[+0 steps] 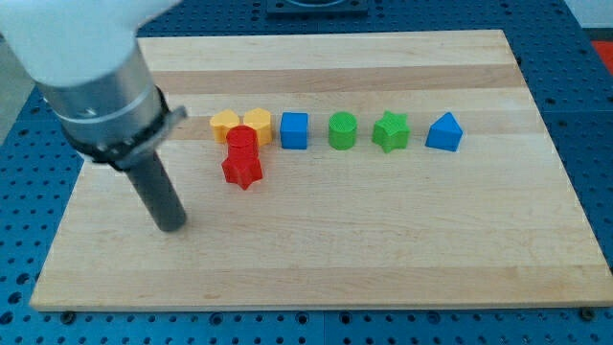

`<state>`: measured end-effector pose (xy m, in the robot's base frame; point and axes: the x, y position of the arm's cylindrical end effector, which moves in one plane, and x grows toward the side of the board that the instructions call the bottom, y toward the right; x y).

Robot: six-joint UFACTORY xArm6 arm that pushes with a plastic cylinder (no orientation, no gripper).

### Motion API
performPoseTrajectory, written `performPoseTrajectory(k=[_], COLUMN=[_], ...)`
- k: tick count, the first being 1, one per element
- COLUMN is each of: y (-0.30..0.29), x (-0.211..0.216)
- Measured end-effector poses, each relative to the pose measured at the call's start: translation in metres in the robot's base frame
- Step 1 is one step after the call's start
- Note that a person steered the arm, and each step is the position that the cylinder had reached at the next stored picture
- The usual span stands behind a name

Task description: Slide the yellow heart to the top of the yellow hexagon

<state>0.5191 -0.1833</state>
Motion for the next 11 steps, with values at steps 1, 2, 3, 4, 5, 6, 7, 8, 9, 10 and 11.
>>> performPoseTrajectory(k=[1,2,3,4,5,6,7,8,9,10,11], y=[-0.006,0.007,0.023,0.036,0.036,0.038,0.051,0.06,0.062,0.081,0.117], x=[-0.04,-0.075,-0.101,-0.114,-0.115,-0.122,-0.144,-0.166,-0.186,-0.195,-0.195])
